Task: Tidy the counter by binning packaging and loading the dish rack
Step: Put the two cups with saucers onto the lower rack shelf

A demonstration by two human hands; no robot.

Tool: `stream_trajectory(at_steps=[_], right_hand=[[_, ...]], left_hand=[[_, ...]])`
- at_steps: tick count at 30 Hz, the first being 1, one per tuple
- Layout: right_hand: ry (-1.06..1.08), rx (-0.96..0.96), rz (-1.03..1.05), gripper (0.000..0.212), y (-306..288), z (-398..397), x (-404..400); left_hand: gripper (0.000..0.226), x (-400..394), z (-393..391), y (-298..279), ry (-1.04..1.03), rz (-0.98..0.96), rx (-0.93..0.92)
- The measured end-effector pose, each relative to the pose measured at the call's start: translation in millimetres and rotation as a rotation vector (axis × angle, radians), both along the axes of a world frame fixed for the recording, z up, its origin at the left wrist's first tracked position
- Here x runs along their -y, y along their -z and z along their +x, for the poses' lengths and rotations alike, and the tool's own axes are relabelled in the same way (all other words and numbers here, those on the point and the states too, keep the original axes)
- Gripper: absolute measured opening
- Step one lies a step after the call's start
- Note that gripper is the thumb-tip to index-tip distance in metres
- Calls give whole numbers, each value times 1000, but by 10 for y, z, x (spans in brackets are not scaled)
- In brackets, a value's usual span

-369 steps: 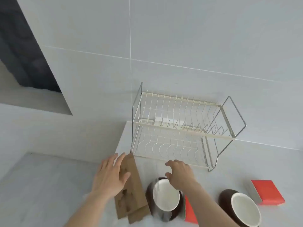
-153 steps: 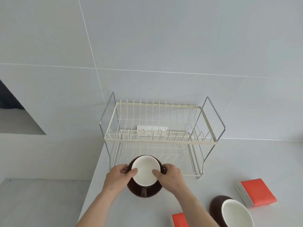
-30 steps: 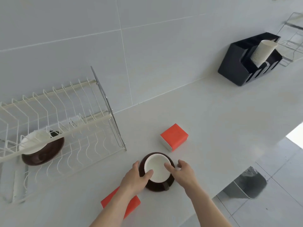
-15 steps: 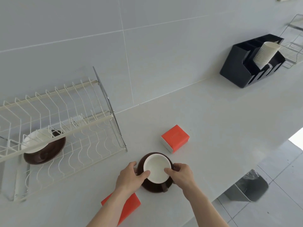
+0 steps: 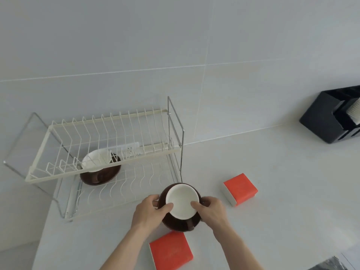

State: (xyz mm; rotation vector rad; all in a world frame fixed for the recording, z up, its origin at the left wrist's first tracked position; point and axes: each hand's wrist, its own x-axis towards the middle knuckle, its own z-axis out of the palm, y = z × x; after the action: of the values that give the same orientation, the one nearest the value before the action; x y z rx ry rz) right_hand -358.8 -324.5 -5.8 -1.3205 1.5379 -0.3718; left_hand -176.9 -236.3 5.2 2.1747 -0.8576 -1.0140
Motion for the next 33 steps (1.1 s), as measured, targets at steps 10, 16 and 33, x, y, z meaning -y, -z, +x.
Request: stream_trajectory(at_steps=[10, 16, 33], right_hand=[[-157, -2, -21, 27, -94, 963, -24], [-204, -41, -79, 29, -117, 1405, 131], [-206, -123, -103, 31, 94, 2008, 913]], left_hand=[[27, -305, 789, -86, -200, -93, -33], [18, -200, 1156, -69, -240, -96, -7], [59, 707, 1590, 434, -323, -120, -71]])
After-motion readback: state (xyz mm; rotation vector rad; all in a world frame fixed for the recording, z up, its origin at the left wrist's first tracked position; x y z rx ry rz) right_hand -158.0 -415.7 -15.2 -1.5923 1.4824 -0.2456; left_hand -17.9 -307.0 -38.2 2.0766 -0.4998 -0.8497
